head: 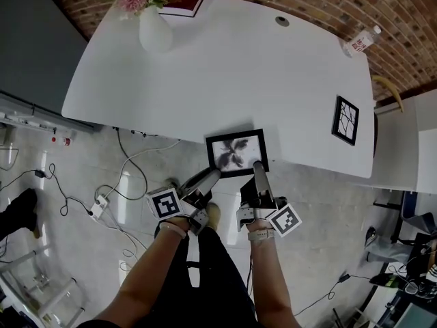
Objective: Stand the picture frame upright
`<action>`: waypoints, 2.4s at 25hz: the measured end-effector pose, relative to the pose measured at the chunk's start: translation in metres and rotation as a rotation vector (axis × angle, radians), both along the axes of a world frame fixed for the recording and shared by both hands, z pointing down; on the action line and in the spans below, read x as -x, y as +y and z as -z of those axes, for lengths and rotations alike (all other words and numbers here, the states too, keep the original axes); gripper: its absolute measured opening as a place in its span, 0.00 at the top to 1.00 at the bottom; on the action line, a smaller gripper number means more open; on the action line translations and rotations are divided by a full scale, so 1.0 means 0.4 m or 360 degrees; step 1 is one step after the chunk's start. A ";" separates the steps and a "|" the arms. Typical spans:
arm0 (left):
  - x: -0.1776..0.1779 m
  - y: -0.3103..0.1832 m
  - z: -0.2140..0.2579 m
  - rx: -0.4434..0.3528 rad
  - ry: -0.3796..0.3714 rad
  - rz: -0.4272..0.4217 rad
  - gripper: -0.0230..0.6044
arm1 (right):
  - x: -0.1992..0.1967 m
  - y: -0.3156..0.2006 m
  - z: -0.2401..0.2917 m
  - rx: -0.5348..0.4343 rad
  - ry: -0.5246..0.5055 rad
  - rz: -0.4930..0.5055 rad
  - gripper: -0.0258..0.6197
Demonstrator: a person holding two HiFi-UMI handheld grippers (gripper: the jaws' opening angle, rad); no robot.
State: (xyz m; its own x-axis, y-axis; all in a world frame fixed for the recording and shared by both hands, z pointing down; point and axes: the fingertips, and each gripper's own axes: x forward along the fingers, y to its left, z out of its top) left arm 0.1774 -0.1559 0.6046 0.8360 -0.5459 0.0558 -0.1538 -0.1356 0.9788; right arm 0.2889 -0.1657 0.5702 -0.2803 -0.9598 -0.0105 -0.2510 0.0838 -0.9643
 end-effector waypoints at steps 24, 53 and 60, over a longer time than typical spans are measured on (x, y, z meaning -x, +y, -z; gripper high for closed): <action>0.307 -0.122 0.195 -0.0872 -0.1209 0.0117 0.60 | 0.226 -0.078 0.161 -0.0179 0.0337 0.0474 0.85; 0.519 -0.336 0.284 -0.1149 -0.0773 -0.0739 0.73 | 0.647 -0.246 0.279 -0.0464 0.0721 0.1153 0.85; 0.588 -0.412 0.308 -0.1224 -0.0747 -0.0711 0.76 | 0.714 -0.325 0.301 -0.0491 0.0851 0.1205 0.85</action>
